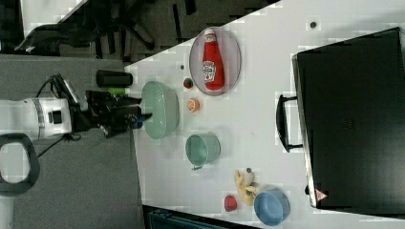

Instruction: Flap open oven.

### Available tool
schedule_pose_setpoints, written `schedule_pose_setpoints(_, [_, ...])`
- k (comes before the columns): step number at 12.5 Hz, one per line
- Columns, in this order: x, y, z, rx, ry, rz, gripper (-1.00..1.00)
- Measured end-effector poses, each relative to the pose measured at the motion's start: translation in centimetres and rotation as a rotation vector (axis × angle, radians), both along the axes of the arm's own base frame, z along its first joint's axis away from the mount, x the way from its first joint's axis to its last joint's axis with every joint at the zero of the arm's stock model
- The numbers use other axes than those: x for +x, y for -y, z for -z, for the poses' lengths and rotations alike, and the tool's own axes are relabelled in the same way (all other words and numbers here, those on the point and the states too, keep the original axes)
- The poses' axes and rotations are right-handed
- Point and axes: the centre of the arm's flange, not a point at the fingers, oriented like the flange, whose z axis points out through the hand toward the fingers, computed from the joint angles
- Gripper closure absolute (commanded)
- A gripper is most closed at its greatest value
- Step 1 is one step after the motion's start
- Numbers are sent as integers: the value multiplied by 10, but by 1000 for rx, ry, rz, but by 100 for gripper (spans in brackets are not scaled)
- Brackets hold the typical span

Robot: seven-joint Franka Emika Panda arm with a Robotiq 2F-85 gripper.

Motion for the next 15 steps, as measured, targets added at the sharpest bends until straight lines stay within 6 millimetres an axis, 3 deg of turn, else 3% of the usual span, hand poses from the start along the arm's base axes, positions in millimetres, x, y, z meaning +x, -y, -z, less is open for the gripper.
schedule_pose_setpoints(2, [-58, 9, 4, 8, -130, 20, -80])
schedule_pose_setpoints(3, [-79, 17, -8, 11, -122, 35, -99])
schedule_pose_setpoints(5, [-99, 28, -50, 15, -36, 57, -100])
schedule_pose_setpoints(7, [-106, 33, -82, 18, 30, 67, -100])
schedule_pose_setpoints(8, [-105, 34, -88, 17, 49, 68, -90])
schedule_pose_setpoints(9, [-102, 33, -87, 16, 55, 68, -66])
schedule_pose_setpoints(14, [-91, 35, -56, 27, -19, 72, 54])
schedule_pose_setpoints(15, [-91, 36, -52, 27, -33, 74, 65])
